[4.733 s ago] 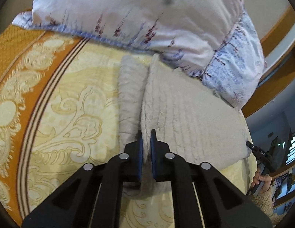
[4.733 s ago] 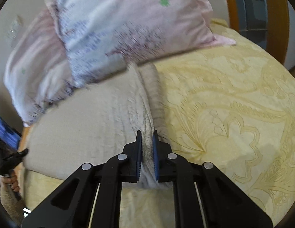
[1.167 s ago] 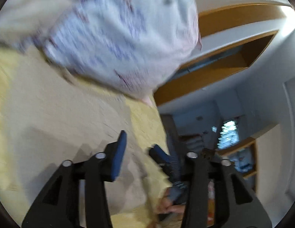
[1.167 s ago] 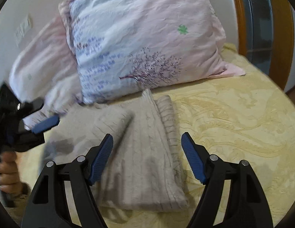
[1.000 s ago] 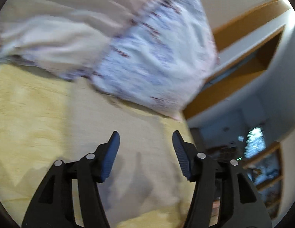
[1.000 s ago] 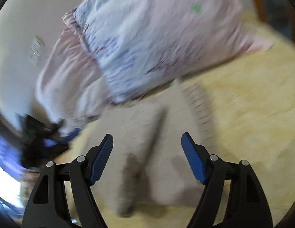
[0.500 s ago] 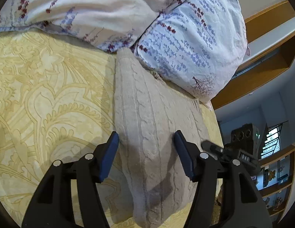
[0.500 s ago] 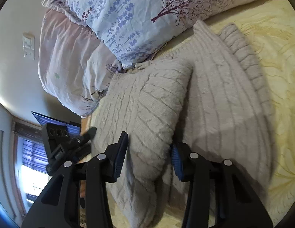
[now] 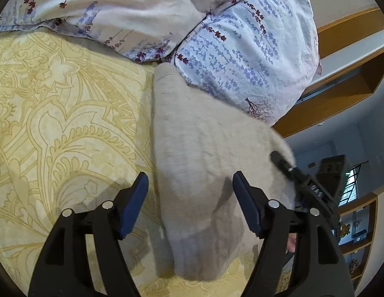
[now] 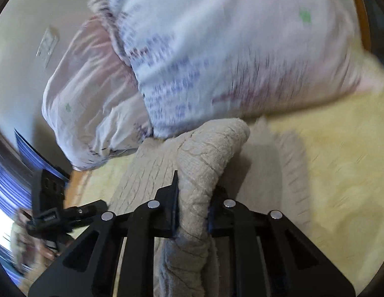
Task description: Fold small clothes
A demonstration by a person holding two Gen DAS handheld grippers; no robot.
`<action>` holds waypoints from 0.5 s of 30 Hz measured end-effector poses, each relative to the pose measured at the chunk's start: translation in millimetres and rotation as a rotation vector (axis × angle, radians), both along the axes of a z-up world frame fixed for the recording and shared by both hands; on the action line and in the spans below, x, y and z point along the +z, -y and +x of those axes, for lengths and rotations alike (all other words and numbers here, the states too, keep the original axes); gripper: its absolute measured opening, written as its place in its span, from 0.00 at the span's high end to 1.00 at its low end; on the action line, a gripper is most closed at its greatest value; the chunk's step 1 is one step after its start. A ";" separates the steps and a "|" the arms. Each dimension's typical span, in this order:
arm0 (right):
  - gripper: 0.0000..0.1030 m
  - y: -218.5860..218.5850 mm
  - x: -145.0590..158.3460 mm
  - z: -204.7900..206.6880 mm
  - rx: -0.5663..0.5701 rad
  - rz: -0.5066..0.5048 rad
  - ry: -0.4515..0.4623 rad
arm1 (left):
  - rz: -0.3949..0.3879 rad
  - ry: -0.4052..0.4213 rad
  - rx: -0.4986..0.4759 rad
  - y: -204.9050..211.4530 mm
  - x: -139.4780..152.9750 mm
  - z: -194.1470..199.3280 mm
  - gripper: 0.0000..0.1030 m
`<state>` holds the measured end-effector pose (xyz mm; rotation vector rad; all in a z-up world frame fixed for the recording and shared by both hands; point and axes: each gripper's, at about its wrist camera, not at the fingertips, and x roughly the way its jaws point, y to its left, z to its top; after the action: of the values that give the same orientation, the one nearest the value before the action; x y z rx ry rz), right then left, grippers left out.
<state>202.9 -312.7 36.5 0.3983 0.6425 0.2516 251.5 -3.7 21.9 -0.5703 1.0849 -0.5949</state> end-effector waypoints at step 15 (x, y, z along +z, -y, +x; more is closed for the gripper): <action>0.83 8.9 -7.1 5.0 -0.081 -0.314 0.011 | 0.030 -0.011 -0.107 33.6 -9.5 -15.9 0.32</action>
<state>207.9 -321.6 29.3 0.1211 0.6409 0.0731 235.6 -37.2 12.4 -0.4918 1.1377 -0.6679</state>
